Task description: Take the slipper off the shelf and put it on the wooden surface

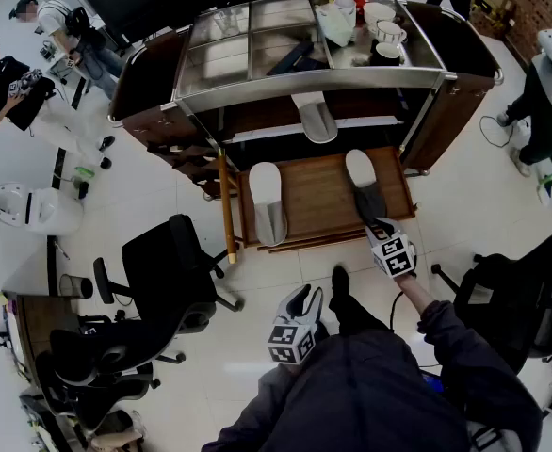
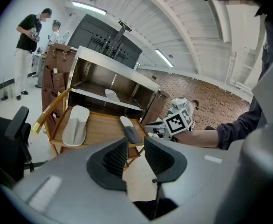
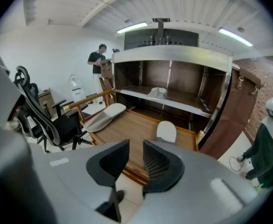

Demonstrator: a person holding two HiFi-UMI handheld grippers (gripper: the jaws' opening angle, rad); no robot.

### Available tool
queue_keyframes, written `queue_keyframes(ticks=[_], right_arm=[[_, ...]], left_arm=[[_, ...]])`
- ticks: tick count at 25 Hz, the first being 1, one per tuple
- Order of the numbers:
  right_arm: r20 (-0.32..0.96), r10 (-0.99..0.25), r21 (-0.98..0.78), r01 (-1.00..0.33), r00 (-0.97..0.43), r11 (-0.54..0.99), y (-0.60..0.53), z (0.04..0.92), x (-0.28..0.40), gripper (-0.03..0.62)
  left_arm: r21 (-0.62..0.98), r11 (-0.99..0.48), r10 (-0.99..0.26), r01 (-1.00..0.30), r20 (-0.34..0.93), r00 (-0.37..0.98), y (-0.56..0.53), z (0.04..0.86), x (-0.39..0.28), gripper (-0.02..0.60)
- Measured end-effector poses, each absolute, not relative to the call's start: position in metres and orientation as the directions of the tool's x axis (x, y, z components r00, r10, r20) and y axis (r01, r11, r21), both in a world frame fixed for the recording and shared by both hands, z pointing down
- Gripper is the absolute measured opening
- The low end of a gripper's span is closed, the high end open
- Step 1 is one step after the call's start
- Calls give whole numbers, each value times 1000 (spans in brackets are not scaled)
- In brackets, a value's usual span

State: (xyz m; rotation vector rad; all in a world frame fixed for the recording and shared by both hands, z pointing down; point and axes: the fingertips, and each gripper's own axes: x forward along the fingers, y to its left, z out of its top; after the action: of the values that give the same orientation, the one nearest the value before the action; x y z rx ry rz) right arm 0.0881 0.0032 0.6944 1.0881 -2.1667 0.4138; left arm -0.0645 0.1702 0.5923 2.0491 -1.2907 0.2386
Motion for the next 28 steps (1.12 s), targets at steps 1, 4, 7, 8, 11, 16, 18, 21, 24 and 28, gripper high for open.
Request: queue_keyframes(ticks=[1, 4, 7, 8, 11, 16, 18, 21, 24, 28], right_arm=[[701, -578, 27, -795, -417, 606, -18, 705, 93, 94], [747, -549, 68, -777, -376, 626, -73, 743, 108, 95], [793, -510, 102, -752, -333, 651, -107, 785, 117, 98], [806, -496, 102, -749, -323, 654, -114, 798, 118, 100], [841, -446, 83, -741, -306, 666, -123, 828, 118, 118], [874, -395, 86, -711, -283, 698, -128, 852, 116, 90], [870, -401, 84, -716, -287, 693, -128, 849, 115, 27], [837, -446, 62, -755, -317, 653, -128, 828, 122, 15], [777, -508, 32, -782, -372, 623, -131, 786, 130, 12], [681, -597, 12, -809, -424, 588, -140, 710, 143, 9]], left_arm=[[455, -260, -724, -852, 491, 484, 157, 594, -61, 127], [451, -252, -729, -856, 494, 474, 119, 596, -50, 127], [445, -240, -730, -863, 503, 463, 92, 597, -43, 127], [442, -234, -729, -866, 509, 457, 86, 598, -42, 127], [434, -211, -723, -876, 533, 439, 72, 602, -42, 127], [430, -194, -714, -882, 555, 427, 48, 611, -41, 127], [429, -202, -710, -880, 556, 433, 38, 612, -38, 127], [432, -228, -706, -872, 543, 454, 22, 609, -29, 127], [436, -254, -710, -863, 522, 473, 3, 606, -20, 127], [442, -285, -704, -850, 506, 499, -14, 604, -9, 127]])
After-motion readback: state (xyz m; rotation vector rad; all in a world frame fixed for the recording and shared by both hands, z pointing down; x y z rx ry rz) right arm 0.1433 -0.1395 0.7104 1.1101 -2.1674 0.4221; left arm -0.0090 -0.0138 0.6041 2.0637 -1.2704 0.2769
